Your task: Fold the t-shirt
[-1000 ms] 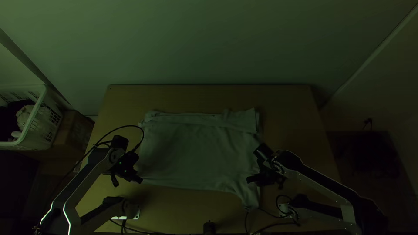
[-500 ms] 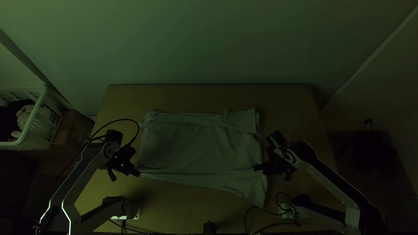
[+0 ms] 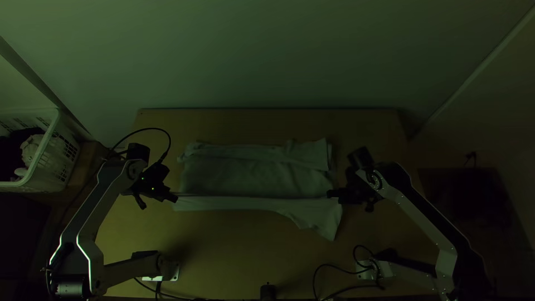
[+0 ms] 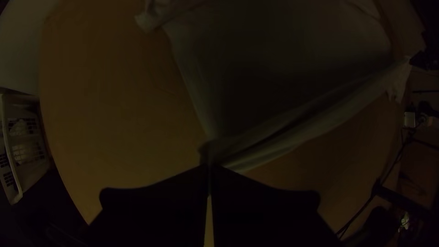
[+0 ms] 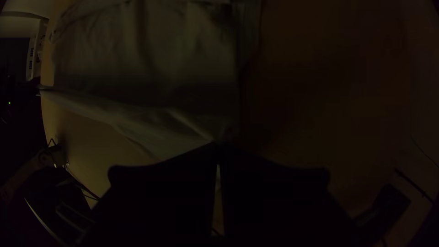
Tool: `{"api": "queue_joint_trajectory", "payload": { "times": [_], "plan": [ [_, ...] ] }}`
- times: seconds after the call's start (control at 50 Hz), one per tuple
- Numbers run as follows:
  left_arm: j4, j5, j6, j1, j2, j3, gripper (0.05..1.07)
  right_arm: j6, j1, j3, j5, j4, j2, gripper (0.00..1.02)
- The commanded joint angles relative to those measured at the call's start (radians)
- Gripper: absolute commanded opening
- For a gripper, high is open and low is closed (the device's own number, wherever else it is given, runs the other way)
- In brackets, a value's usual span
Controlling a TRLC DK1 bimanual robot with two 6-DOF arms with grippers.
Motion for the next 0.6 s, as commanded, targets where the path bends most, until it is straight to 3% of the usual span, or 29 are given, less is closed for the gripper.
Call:
{"api": "queue_joint_trajectory", "payload": {
  "times": [0.0, 0.58],
  "plan": [
    [-0.003, 0.010, -0.002, 0.010, 0.045, 0.061, 0.08, -0.026, -0.027, 0.056, 0.018, 0.001, 0.048, 0.03],
    [0.005, 0.036, -0.067, -0.034, 0.340, 0.437, 0.08, -0.046, -0.085, 0.361, 0.048, 0.084, 0.340, 0.03]
  ]
}}
